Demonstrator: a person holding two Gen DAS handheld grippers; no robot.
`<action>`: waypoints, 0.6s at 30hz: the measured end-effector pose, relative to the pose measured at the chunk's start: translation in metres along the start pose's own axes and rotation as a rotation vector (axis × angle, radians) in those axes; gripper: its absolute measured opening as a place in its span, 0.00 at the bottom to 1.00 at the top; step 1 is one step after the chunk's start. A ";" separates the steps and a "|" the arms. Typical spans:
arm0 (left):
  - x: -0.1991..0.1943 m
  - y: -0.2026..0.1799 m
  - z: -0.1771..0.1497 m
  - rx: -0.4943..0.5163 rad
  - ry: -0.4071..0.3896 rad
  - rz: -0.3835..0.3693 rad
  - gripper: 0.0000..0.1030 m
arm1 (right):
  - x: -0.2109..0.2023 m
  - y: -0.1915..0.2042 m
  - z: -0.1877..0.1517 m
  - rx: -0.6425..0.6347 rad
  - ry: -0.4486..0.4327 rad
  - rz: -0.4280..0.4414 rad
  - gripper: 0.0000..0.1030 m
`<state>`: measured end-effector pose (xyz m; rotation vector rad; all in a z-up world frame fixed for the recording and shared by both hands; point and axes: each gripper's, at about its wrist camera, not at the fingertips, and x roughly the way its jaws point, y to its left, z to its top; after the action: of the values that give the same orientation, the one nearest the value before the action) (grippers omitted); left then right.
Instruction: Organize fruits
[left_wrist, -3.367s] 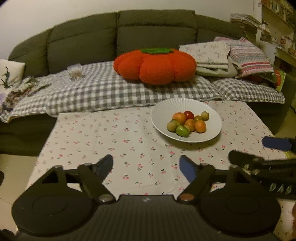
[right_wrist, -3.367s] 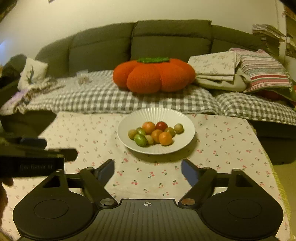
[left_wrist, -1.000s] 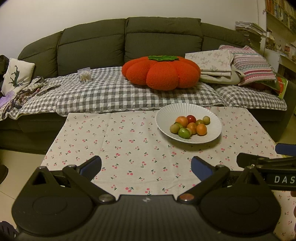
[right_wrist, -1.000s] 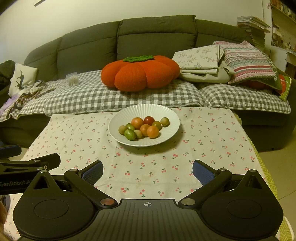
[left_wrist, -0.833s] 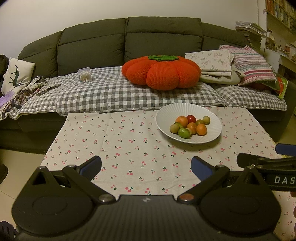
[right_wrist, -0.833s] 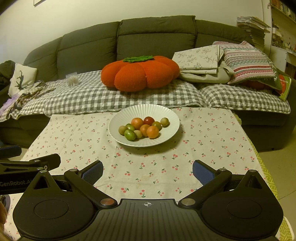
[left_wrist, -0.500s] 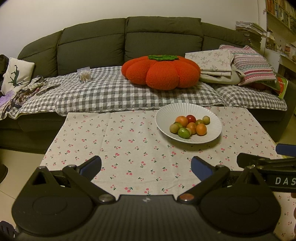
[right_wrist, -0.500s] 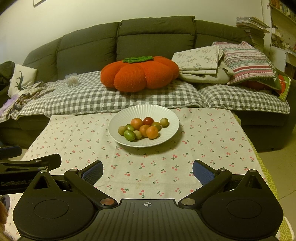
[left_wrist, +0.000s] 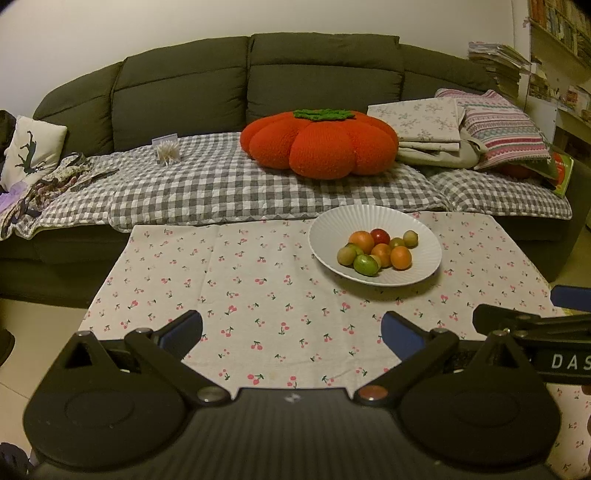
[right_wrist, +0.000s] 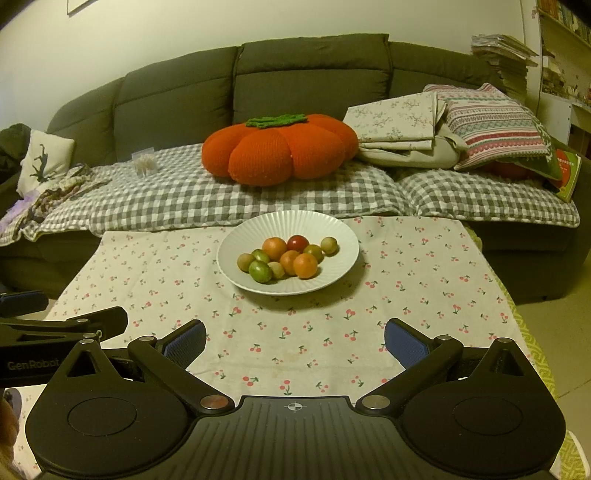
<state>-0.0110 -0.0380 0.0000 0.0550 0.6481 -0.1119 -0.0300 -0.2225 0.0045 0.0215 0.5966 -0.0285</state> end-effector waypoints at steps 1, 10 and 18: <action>0.000 0.000 0.000 0.000 0.000 0.000 0.99 | 0.000 0.000 0.000 0.000 0.000 0.000 1.00; 0.000 0.000 -0.001 0.001 0.001 0.001 0.99 | 0.000 0.001 0.000 -0.001 -0.003 0.000 1.00; 0.001 0.000 -0.001 0.002 0.003 0.001 0.99 | 0.000 0.001 0.000 0.000 -0.002 0.001 1.00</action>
<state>-0.0108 -0.0383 -0.0017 0.0577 0.6505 -0.1113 -0.0303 -0.2220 0.0049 0.0215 0.5944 -0.0278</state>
